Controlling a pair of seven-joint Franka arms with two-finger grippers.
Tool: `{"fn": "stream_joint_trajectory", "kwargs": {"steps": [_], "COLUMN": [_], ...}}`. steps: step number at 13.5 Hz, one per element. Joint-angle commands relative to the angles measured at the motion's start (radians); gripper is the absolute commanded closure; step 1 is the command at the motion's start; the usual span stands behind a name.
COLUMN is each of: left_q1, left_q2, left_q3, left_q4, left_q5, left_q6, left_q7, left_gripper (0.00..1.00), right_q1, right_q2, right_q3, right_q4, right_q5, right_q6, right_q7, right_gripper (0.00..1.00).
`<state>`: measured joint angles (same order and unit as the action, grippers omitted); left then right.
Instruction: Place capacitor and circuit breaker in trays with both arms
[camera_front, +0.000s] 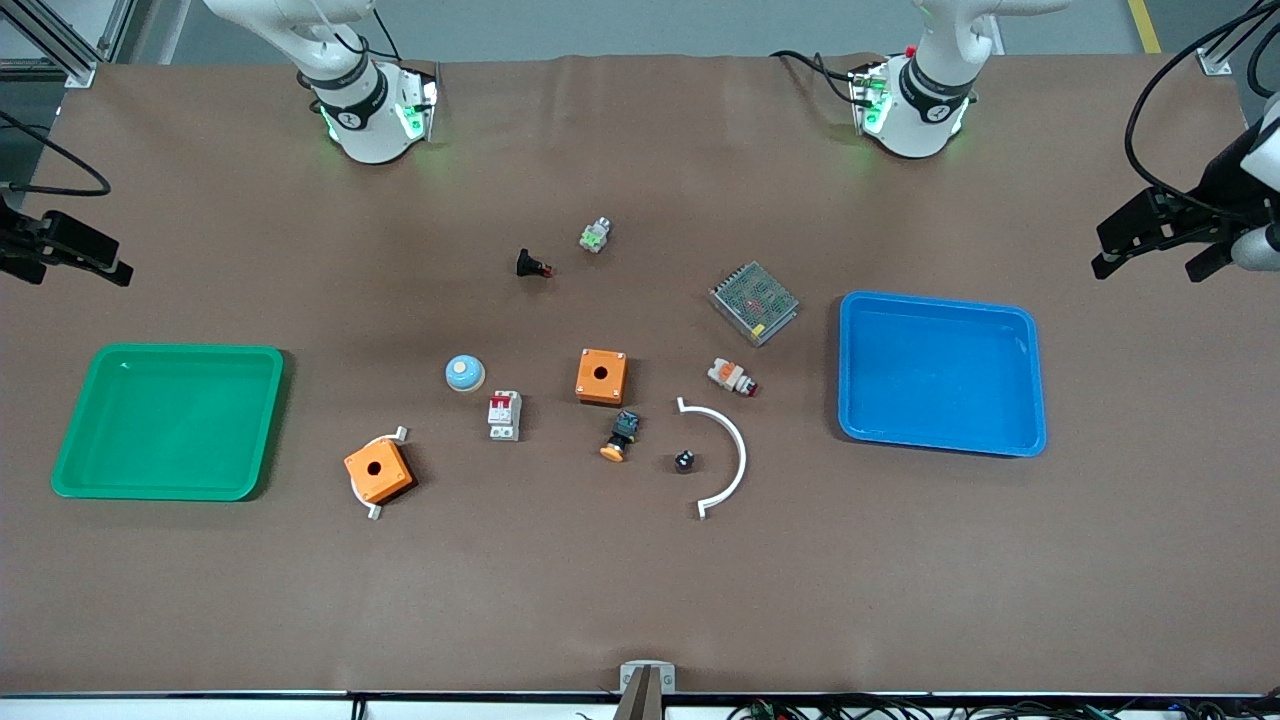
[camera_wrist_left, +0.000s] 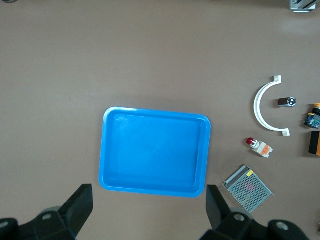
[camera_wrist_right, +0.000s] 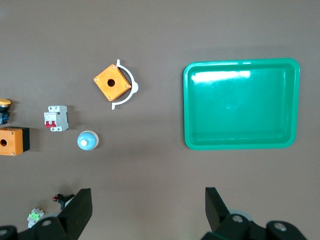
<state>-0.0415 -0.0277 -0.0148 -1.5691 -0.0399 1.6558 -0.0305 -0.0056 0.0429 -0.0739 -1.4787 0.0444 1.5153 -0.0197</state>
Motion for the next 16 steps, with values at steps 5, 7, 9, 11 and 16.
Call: {"fn": "stream_joint_trajectory", "kwargs": {"steps": [5, 7, 9, 11, 16], "left_q1": [-0.009, -0.023, -0.041, -0.081, -0.223], "left_q2": [0.014, 0.078, 0.177, 0.282, 0.472], "left_q3": [-0.056, -0.124, -0.193, -0.223, -0.223], "left_q4": [0.024, 0.026, 0.031, 0.072, 0.129], "left_q5": [0.049, 0.041, 0.029, 0.038, 0.037], "left_q6": [-0.047, -0.045, -0.024, 0.065, 0.254], "left_q7": [0.001, -0.008, -0.044, -0.069, -0.207], "left_gripper": [0.0, 0.0, 0.0, 0.0, 0.0], "right_q1": [-0.005, 0.006, 0.035, 0.064, 0.176], "right_q2": [-0.015, -0.014, -0.012, 0.005, 0.13], "right_q3": [0.005, 0.006, 0.009, 0.011, 0.009], "right_q4": [-0.018, -0.047, -0.092, -0.133, -0.143], "right_q5": [0.002, 0.02, 0.035, 0.046, 0.065], "right_q6": [0.014, 0.028, 0.065, 0.085, 0.172], "right_q7": [0.001, 0.001, 0.001, 0.001, 0.003], "right_gripper": [0.0, 0.0, 0.02, 0.02, 0.05]}}
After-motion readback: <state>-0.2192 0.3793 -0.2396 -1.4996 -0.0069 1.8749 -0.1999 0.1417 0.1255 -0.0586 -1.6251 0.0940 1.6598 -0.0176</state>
